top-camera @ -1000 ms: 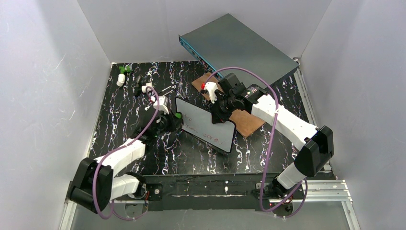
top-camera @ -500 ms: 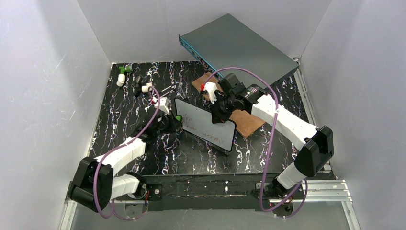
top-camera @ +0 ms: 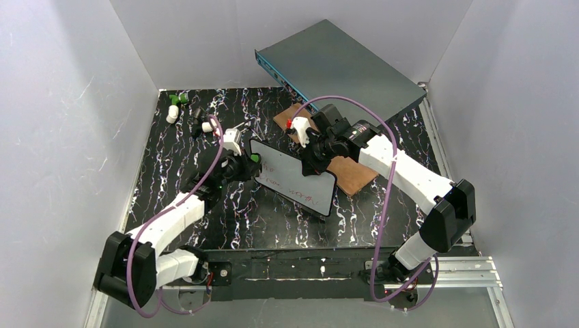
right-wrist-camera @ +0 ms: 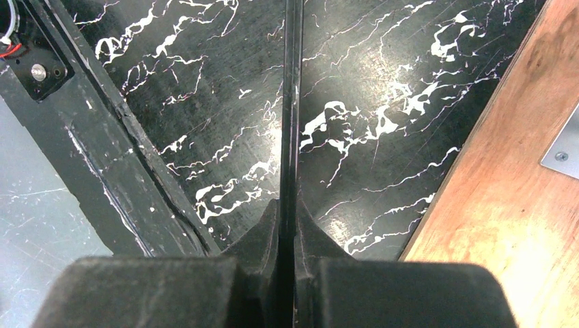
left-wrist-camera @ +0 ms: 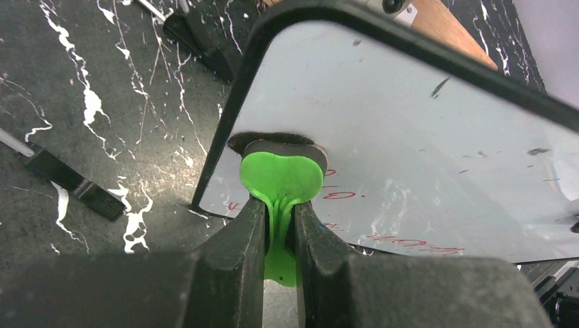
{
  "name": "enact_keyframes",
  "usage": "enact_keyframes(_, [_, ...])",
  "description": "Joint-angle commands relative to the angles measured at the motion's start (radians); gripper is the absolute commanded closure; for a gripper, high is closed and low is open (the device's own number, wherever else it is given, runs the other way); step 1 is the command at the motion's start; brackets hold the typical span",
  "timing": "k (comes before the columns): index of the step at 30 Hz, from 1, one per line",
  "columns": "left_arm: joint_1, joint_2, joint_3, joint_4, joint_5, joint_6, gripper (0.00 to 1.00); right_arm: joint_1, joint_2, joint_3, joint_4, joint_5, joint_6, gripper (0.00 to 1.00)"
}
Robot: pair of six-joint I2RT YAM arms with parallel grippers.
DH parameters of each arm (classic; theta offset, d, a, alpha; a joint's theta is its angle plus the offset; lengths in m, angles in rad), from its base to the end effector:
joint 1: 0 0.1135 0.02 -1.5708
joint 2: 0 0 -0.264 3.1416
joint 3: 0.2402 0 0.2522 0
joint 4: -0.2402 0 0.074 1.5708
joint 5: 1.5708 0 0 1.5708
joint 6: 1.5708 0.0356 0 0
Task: Erase the whiteboard
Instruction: Erase the whiteboard using the whiteboard.
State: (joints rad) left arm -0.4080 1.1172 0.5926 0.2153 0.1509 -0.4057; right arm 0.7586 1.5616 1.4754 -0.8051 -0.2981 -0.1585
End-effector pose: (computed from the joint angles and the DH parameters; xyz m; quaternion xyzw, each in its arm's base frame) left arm 0.2277 -0.1043 0.2468 0.0454 0.8052 -0.2886 0.5160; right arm 0.2357 0.2378 0.3321 -0.4571 0.8142 0.2312 0.2735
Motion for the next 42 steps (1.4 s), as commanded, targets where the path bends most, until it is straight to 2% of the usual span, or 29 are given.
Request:
enact_keyframes(1, [0.000,0.079,-0.060,0.111,0.054,0.004,1.00,0.045,0.001,0.006,-0.047,-0.221,-0.042,0.99])
enact_keyframes(11, [-0.008,0.149,-0.075,0.143,0.109,-0.026,1.00,0.046,0.015,0.014,-0.052,-0.226,-0.043,0.99])
enact_keyframes(26, [-0.008,-0.014,0.135,-0.063,0.104,0.039,1.00,0.048,0.023,0.018,-0.055,-0.226,-0.044,0.99])
enact_keyframes(42, [-0.033,0.150,-0.015,-0.003,0.081,0.014,1.00,0.053,0.031,0.020,-0.060,-0.228,-0.046,0.99])
